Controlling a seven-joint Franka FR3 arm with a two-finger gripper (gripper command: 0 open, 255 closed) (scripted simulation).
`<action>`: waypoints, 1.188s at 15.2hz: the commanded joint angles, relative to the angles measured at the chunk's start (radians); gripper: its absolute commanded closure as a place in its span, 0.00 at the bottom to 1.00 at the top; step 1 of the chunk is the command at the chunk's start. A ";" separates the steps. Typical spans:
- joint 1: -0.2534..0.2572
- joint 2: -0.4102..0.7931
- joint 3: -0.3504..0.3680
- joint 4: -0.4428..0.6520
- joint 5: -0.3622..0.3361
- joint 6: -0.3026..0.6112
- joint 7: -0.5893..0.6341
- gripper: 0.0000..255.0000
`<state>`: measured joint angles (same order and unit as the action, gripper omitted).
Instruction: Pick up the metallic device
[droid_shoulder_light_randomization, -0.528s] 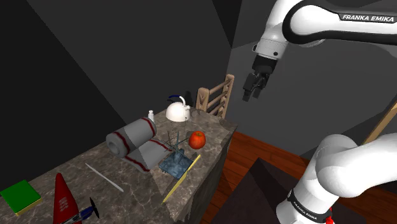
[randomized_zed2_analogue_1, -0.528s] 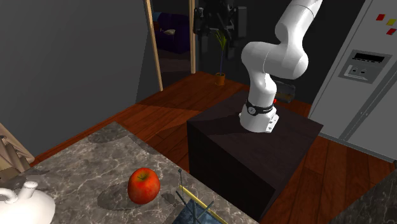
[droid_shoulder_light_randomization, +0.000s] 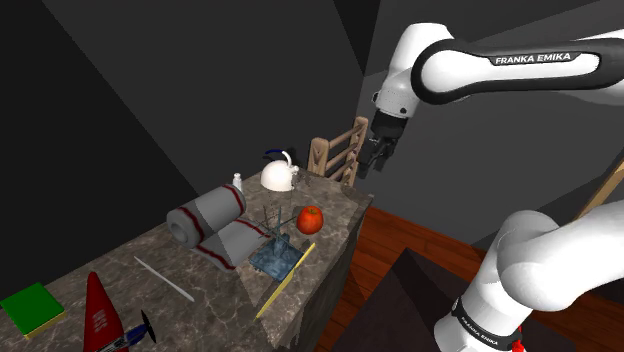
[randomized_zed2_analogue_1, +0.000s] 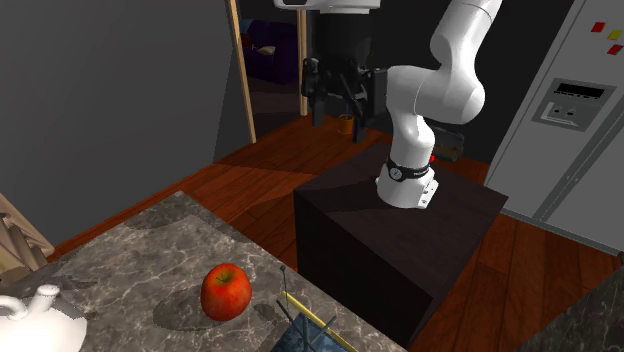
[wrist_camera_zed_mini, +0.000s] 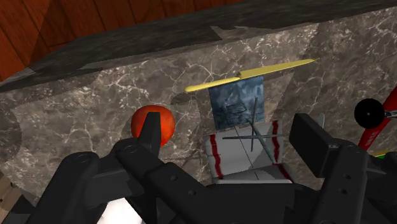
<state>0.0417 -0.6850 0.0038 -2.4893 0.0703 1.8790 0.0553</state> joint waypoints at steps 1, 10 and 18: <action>0.010 0.056 0.018 -0.021 0.009 0.086 0.009 0.00; 0.049 0.333 0.100 -0.042 0.025 0.414 0.063 0.00; 0.065 0.640 0.166 0.043 -0.035 0.660 0.150 0.00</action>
<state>0.1064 -0.0931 0.1642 -2.4589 0.0483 2.4994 0.1943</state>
